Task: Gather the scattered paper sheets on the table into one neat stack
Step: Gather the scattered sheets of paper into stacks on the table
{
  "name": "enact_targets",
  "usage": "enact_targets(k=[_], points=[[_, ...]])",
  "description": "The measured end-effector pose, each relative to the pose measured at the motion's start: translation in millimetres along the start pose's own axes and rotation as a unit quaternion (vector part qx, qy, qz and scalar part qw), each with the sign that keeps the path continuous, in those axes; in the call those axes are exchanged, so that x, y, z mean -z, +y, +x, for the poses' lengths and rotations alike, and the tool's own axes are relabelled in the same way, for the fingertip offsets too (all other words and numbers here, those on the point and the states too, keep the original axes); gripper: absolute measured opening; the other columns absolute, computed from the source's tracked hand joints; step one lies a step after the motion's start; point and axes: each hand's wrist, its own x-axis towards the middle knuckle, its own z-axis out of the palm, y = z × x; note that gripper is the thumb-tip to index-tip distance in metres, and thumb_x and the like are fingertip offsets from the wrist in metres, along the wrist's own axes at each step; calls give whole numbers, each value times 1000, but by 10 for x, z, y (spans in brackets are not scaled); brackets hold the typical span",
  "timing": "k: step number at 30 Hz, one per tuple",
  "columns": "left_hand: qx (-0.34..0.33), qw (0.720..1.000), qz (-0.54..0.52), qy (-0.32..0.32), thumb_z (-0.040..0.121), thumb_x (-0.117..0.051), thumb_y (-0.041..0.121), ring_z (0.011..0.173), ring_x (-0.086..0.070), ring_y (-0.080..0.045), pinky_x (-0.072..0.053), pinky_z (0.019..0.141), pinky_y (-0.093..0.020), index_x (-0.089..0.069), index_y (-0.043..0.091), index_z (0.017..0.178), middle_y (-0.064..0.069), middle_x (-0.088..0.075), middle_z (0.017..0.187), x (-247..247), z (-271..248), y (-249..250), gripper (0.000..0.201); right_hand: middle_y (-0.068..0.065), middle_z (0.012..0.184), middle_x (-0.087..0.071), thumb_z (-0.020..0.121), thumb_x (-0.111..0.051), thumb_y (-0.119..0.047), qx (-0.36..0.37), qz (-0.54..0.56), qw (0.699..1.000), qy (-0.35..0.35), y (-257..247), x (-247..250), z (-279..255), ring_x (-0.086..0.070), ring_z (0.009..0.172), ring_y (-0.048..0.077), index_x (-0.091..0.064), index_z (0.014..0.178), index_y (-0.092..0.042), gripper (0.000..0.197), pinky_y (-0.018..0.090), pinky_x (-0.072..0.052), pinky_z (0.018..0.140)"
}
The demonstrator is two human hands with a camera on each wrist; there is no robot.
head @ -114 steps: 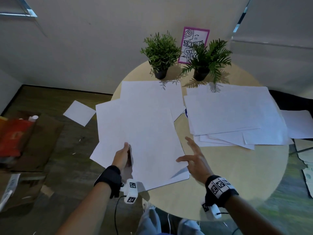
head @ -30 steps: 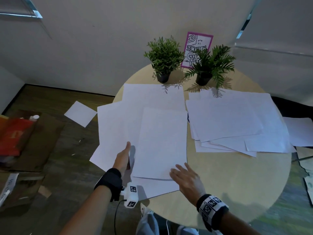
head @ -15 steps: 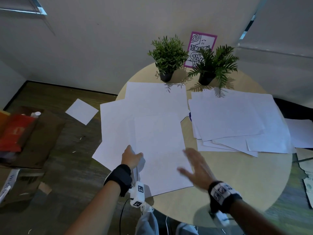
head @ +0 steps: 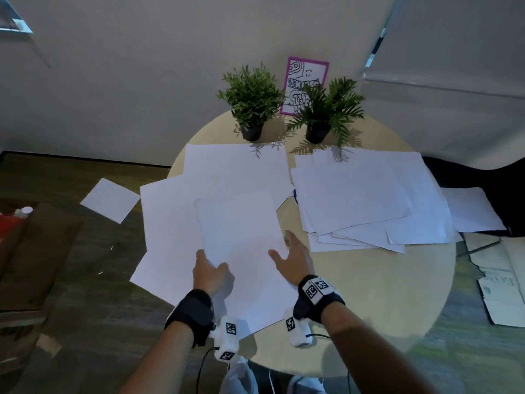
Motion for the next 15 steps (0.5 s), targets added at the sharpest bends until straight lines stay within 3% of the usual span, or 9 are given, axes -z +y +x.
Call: enact_targets(k=[2, 5, 9, 12, 15], points=[[-43, 999, -8, -5, 90, -60, 3, 86, -54, -23, -44, 71, -30, -43, 10, 111, -2, -53, 93, 40, -2, 6, 28, -4, 141, -49, 88, -53, -51, 10, -7, 997, 83, 83, 195, 80, -48, 129, 19, -40, 141, -27, 59, 44, -44, 105], [-95, 995, -17, -22, 91, -57, 1, 87, -59, -22, -50, 74, -32, -45, 17, 116, -3, -61, 99, 76, 0, 70, 32, 4, 134, -51, 90, -60, -38, 49, -97, 981, 158, 203, 540, 291, -47, 126, 27, -50, 131, -14, 49, 44, -41, 104], [-122, 992, -7, -28, 91, -57, 1, 88, -59, -19, -50, 78, -35, -44, 21, 117, 1, -61, 99, 42, 96, 187, 35, 13, 150, -38, 90, -59, -55, 3, -229, 968, 103, 272, 849, 649, -34, 140, 31, -38, 143, -10, 73, 44, -32, 114], [-120, 992, -3, -32, 90, -58, 0, 91, -58, -22, -48, 78, -33, -44, 17, 115, -1, -60, 101, -35, 172, 227, 33, 10, 125, -54, 88, -58, -61, 5, -279, 957, 79, 220, 948, 785, -53, 117, 30, -44, 128, -12, 65, 42, -43, 97], [-93, 995, 21, -28, 90, -62, 2, 97, -56, -28, -47, 81, -35, -43, 13, 112, -7, -58, 106, -98, 251, 159, 31, 6, 108, -61, 90, -58, -55, 13, -362, 929, 77, 136, 1001, 804, -63, 96, 26, -49, 116, -12, 51, 38, -44, 85]])
